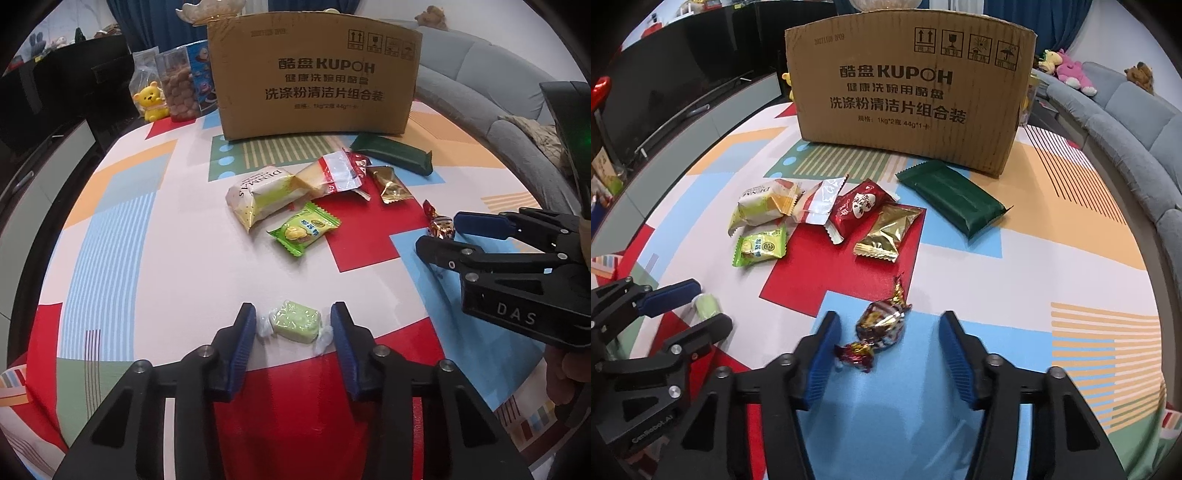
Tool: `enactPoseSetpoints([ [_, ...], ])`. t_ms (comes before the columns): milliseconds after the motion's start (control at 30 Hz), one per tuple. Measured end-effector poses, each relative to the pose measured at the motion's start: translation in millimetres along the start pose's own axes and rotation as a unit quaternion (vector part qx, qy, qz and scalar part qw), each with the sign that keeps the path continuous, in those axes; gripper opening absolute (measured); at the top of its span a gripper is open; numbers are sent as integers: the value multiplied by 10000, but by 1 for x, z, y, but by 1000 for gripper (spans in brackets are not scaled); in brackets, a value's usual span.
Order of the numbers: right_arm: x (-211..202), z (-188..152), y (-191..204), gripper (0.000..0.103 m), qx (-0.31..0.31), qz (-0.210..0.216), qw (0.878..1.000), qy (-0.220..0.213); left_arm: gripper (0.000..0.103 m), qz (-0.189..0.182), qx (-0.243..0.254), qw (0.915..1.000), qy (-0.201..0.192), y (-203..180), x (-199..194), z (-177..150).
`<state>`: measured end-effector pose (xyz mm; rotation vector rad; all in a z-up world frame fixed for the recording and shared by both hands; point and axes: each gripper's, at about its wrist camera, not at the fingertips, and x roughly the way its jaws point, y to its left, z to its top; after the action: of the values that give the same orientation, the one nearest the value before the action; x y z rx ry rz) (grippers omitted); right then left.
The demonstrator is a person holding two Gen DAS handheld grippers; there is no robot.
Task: Organize snacks
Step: 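Grasp the green wrapped candy with the left tool while the right tool grasps the gold-wrapped candy, then lift both held candies and carry them toward the cardboard box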
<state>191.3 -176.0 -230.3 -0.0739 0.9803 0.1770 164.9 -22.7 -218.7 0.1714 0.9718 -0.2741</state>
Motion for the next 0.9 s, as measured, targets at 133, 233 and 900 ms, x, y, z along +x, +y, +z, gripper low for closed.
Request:
enactPoseSetpoints([
  [133, -1, 0, 1, 28, -65, 6, 10000, -10, 31, 1, 14, 10000, -1, 0, 0, 0],
  [233, -2, 0, 2, 24, -105, -8, 9999, -14, 30, 8, -9, 10000, 5, 1, -1, 1],
  [900, -35, 8, 14, 24, -383, -110, 9984, -388, 30, 200, -70, 9994, -276, 5, -22, 9],
])
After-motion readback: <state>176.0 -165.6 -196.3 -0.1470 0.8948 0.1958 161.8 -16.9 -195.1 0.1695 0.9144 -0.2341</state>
